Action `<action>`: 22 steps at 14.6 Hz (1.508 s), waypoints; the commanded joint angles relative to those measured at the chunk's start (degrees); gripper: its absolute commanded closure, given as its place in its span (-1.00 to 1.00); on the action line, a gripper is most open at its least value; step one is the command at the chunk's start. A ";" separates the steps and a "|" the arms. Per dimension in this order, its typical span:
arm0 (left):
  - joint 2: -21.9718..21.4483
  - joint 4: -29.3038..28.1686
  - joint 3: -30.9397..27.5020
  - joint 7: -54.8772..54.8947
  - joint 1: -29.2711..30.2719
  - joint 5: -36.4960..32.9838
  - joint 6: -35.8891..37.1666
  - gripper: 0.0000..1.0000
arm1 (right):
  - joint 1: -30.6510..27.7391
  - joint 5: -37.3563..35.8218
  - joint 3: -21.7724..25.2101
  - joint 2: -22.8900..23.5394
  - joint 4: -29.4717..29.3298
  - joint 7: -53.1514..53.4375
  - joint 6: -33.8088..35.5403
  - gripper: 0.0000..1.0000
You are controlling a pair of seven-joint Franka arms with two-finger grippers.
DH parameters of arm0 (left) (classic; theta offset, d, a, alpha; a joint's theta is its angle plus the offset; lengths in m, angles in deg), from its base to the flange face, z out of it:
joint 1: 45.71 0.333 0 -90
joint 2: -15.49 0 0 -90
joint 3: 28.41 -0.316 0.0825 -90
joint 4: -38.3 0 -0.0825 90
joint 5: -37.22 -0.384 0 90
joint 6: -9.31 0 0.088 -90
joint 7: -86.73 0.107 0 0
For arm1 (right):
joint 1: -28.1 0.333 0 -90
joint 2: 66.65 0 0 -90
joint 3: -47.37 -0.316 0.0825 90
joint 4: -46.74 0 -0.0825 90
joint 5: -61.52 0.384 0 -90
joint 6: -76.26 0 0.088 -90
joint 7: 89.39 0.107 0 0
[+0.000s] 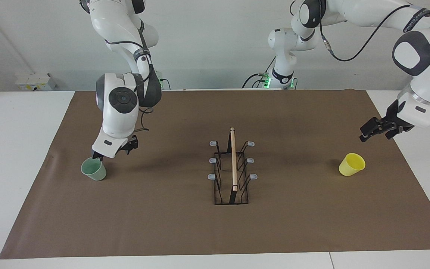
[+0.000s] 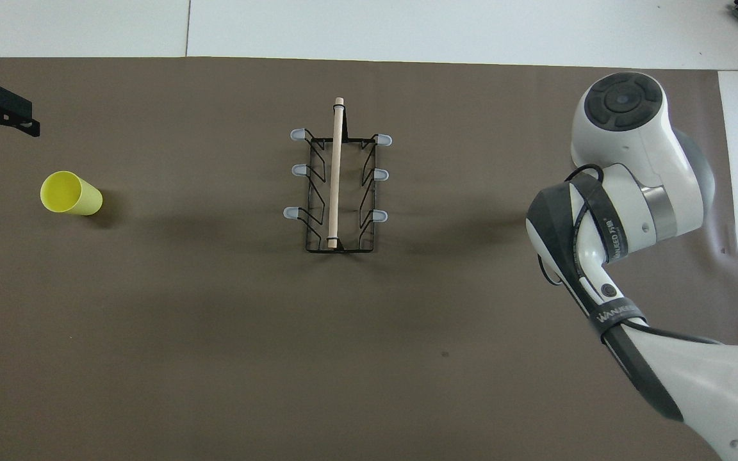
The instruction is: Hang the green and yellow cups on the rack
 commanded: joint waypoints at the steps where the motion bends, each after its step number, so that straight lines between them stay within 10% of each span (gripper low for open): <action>1: 4.57 3.63 -6.05 -3.73 -0.94 5.18 -0.37 -1.00 | -0.47 -7.24 -0.84 -0.72 4.03 -12.70 -1.78 -1.00; 15: 18.02 0.47 -10.99 -25.52 6.96 23.03 -10.12 -1.00 | 1.74 -33.18 -1.90 2.71 15.30 -29.70 -4.32 -1.00; 22: 13.55 -13.58 -11.86 -44.32 8.38 36.03 -11.34 -1.00 | -1.08 -36.00 -1.90 3.77 16.53 -29.70 -8.90 -1.00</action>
